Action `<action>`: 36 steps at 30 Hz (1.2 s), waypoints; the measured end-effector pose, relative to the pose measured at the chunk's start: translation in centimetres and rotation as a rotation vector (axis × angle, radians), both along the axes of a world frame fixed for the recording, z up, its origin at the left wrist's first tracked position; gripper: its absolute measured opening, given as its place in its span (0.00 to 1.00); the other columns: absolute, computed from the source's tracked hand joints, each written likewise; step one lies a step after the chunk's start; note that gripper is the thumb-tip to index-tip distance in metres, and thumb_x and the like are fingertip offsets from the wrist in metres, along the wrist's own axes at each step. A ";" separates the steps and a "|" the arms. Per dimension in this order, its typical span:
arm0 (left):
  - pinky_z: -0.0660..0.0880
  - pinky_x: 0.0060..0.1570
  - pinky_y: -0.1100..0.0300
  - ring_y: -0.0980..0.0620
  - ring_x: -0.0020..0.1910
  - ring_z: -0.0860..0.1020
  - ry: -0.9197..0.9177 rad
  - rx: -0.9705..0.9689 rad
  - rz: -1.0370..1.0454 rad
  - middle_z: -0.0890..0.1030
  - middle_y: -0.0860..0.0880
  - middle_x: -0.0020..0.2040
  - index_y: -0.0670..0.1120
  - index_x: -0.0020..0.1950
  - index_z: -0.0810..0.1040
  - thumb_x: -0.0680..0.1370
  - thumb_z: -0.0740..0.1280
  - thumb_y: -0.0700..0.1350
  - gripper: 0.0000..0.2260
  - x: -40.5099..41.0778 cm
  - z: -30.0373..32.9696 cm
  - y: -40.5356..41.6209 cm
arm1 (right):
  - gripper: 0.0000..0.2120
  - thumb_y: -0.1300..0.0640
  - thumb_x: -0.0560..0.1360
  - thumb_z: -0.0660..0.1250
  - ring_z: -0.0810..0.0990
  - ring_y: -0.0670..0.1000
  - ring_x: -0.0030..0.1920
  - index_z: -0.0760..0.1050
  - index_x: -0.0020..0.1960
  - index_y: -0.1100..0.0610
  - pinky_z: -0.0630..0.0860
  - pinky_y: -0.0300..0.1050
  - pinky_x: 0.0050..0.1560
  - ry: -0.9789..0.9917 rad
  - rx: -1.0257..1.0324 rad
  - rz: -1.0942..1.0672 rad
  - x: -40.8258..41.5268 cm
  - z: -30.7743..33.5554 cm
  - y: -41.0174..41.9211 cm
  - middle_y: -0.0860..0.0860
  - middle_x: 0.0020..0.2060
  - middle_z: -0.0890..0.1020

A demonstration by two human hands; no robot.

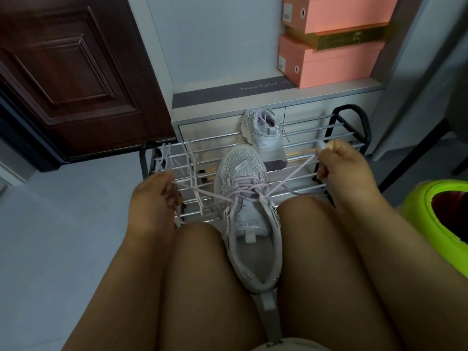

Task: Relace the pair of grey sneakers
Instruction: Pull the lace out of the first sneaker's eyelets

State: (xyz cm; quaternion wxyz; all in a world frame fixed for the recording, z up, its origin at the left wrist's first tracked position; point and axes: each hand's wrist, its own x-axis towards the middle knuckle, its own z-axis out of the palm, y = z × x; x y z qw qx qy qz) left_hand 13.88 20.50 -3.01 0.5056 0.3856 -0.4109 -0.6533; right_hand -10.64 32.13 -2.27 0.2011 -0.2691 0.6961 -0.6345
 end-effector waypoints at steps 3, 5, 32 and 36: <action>0.65 0.34 0.61 0.56 0.23 0.61 0.235 0.075 0.137 0.63 0.54 0.23 0.50 0.25 0.68 0.80 0.59 0.43 0.22 1.6 0.8 -1.1 | 0.15 0.54 0.78 0.60 0.67 0.43 0.21 0.67 0.32 0.50 0.64 0.33 0.22 -0.055 -0.078 -0.137 -0.9 0.1 0.2 0.45 0.20 0.70; 0.64 0.33 0.62 0.55 0.25 0.60 0.241 0.032 0.191 0.62 0.53 0.25 0.49 0.30 0.64 0.80 0.58 0.43 0.17 2.7 1.4 -1.8 | 0.15 0.55 0.77 0.59 0.68 0.45 0.23 0.67 0.32 0.50 0.66 0.36 0.26 -0.053 -0.071 -0.156 -1.2 0.3 0.3 0.45 0.20 0.71; 0.69 0.32 0.71 0.61 0.32 0.76 -0.961 -0.711 -0.319 0.79 0.54 0.34 0.53 0.40 0.75 0.77 0.65 0.51 0.07 -3.2 -0.3 2.0 | 0.11 0.60 0.77 0.62 0.69 0.49 0.32 0.70 0.36 0.57 0.66 0.43 0.36 0.205 0.021 0.162 1.4 1.4 -0.5 0.53 0.32 0.72; 0.69 0.33 0.64 0.62 0.29 0.76 -0.981 -0.689 -0.320 0.79 0.58 0.30 0.55 0.39 0.76 0.77 0.65 0.51 0.06 -3.7 0.1 1.6 | 0.16 0.59 0.77 0.64 0.73 0.49 0.31 0.75 0.31 0.59 0.74 0.43 0.38 0.181 0.109 0.522 2.6 1.6 0.0 0.55 0.29 0.76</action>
